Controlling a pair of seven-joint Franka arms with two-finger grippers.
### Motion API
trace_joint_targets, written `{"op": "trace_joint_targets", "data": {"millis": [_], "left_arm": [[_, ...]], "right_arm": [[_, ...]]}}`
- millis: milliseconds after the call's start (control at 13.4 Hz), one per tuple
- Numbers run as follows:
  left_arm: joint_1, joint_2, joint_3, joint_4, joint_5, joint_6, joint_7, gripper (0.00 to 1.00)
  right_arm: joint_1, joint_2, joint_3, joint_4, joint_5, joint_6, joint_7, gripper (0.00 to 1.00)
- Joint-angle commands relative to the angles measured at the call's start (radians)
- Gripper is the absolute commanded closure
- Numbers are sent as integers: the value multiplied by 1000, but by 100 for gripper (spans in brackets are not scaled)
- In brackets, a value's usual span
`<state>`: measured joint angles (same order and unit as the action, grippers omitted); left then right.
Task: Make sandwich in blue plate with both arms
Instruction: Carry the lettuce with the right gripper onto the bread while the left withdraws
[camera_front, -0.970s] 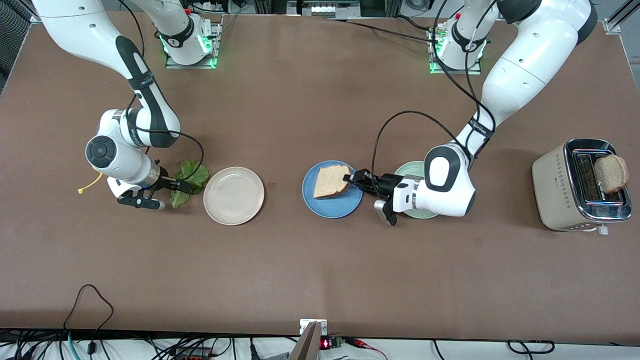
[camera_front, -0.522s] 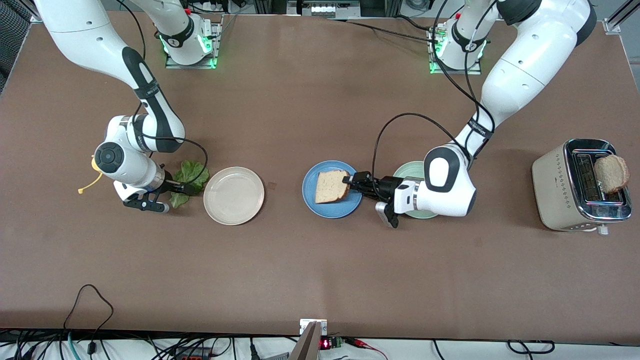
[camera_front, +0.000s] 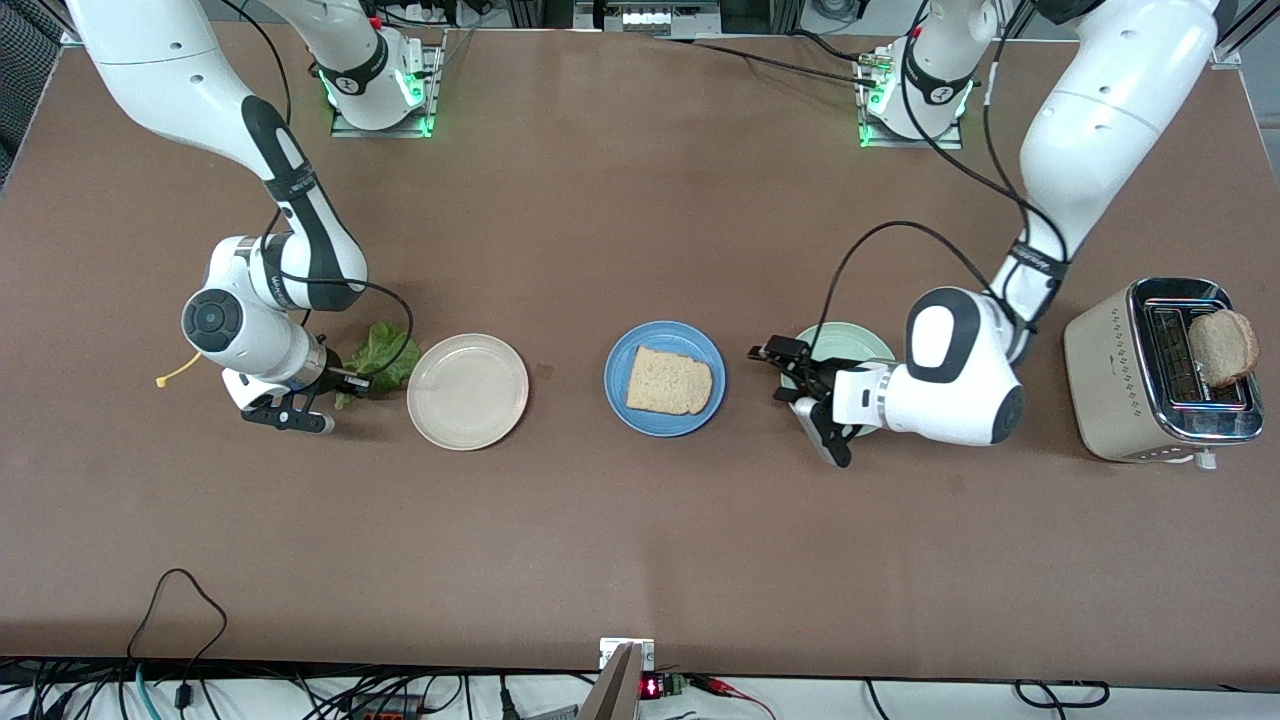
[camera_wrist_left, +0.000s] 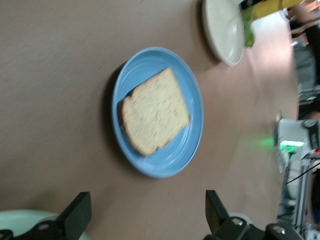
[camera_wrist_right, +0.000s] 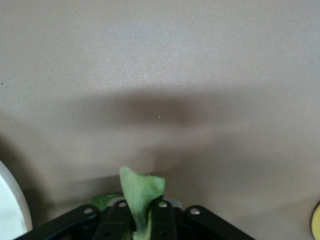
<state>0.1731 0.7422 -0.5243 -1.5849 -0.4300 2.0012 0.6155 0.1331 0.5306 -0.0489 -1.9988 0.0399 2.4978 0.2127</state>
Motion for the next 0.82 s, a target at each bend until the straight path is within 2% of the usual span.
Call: {"op": "trace_joint_targets", "data": {"millis": [0, 224, 373, 597, 746], "left_arm": [[-12, -122, 7, -9, 204, -99, -211, 0], [-15, -181, -2, 3, 481, -206, -327, 0], [-18, -227, -5, 3, 598, -281, -402, 0], [-7, -294, 3, 3, 685, -309, -412, 0], [-4, -325, 7, 20, 752, -346, -422, 0]], "right_arm": [[-1, -1, 3, 20, 2, -39, -19, 100], [-3, -40, 4, 135, 12, -273, -18, 100], [3, -69, 10, 214, 32, -428, 0, 100], [71, -81, 11, 325, 259, -582, 153, 100], [146, -75, 12, 351, 279, -567, 340, 100]]}}
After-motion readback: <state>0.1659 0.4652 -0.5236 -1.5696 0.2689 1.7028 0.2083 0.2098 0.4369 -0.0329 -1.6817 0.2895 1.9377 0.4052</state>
